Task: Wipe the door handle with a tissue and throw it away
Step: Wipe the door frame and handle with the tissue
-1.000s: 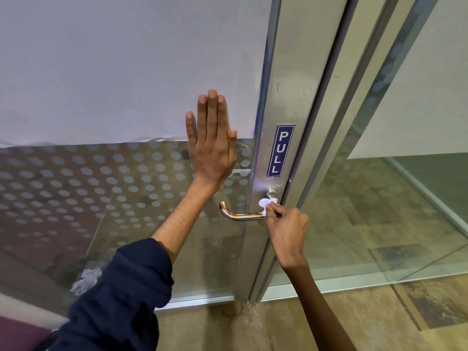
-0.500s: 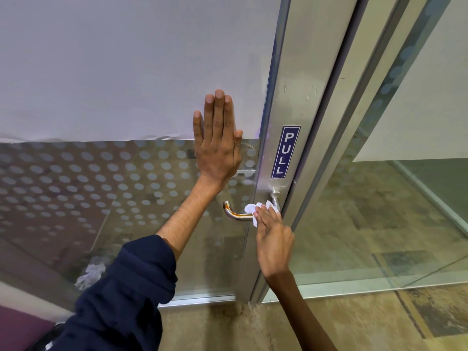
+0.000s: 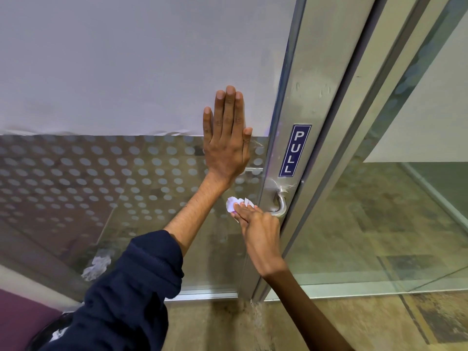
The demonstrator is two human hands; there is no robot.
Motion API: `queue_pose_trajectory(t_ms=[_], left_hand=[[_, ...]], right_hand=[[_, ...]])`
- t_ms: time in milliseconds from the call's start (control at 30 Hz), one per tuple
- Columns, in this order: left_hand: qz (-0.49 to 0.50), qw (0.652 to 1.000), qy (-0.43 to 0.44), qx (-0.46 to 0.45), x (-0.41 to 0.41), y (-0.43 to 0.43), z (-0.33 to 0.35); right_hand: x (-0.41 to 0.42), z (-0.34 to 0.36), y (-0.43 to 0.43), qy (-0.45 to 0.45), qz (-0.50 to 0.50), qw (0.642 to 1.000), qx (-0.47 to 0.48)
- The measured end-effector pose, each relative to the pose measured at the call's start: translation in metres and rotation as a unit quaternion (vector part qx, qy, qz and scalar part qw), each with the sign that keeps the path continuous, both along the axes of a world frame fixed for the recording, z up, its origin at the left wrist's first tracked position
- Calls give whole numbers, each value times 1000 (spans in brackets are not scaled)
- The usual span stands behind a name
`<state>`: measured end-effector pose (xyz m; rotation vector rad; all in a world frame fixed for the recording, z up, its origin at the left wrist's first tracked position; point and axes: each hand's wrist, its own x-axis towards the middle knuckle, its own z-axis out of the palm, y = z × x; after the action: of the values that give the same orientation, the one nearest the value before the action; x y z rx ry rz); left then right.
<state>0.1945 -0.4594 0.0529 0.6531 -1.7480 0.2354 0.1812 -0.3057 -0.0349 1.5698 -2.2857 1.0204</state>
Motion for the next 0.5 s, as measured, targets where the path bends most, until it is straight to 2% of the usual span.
queue_pose_trajectory(t_ms=[100,200,333,500], left_hand=[[1,1000,-2,1,0,0,0],[4,1000,-3,1,1,0,0],[5,1000,-5,1,1,-1,0],[7,1000,-5,-1,1,-2,0]], right_hand=[[9,14,-11,36,-47,996,69],[18,20,-26,-6,-47,994,101],[23,19,-35,-29,-35,995,93],[18,22,-22,53,-7,995,85]])
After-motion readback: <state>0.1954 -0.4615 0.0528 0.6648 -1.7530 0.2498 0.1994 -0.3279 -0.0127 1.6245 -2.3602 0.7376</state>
